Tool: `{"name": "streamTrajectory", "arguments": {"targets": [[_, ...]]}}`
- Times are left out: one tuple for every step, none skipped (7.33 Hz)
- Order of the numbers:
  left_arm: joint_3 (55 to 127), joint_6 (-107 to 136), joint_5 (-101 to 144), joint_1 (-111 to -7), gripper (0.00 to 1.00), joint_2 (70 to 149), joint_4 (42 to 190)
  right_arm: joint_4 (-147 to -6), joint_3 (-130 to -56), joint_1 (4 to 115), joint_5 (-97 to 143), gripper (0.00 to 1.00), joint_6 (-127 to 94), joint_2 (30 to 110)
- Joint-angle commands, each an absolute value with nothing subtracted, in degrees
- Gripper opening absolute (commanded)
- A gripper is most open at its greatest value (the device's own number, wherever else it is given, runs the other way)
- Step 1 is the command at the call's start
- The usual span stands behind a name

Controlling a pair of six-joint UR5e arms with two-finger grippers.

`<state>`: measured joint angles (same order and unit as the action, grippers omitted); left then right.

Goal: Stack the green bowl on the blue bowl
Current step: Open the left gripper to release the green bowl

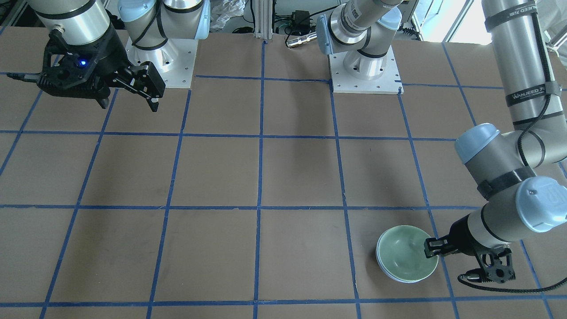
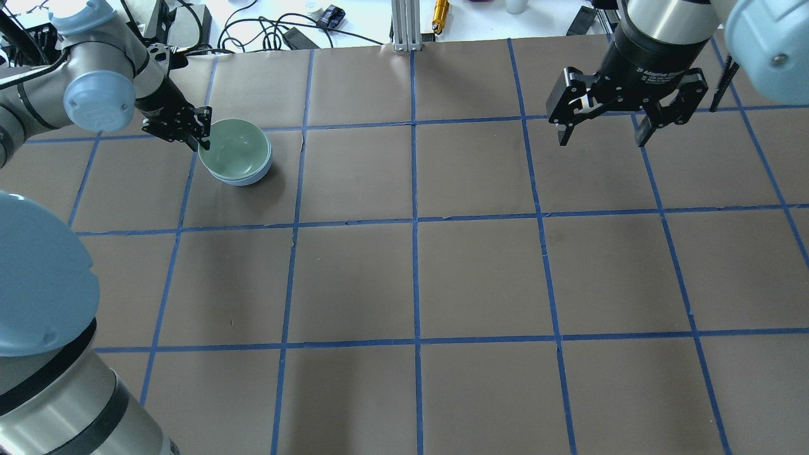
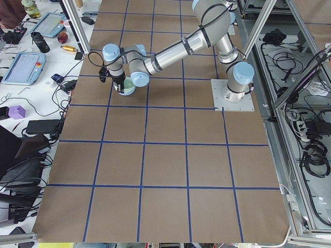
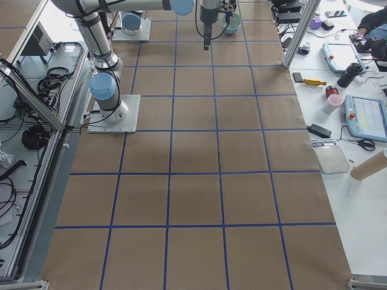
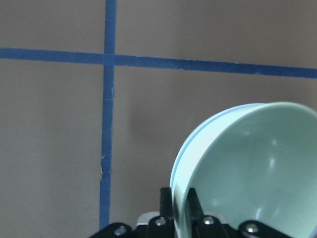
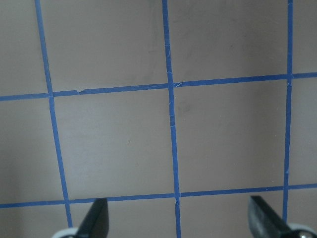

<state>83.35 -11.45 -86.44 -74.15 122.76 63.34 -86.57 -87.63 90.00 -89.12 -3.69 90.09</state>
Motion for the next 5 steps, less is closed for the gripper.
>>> {"name": "streamTrajectory", "arguments": {"targets": [[83.7,-11.6,-86.8,-75.1,0.87,120.7,62.7,-86.7,-87.6,90.0,-89.1,1.0,-3.7,90.1],[83.5,-10.8,-87.2,-77.8,0.92,118.3,64.5,-86.7,-87.7,90.0,-89.1,1.0,-3.7,90.1],[82.8,-9.3,-90.3,-81.3,0.94,115.3,68.3,-86.6,-87.6,90.0,-89.1,1.0,-3.7,90.1],[82.0,-8.1,-91.5,-83.4,0.98,111.8,72.1,-86.6,-87.6,90.0,-89.1,1.0,-3.7,90.1],[82.1,-2.3,-91.4,-84.5,1.0,108.3,73.6,-86.6,-87.6,90.0,-89.1,1.0,-3.7,90.1]]}}
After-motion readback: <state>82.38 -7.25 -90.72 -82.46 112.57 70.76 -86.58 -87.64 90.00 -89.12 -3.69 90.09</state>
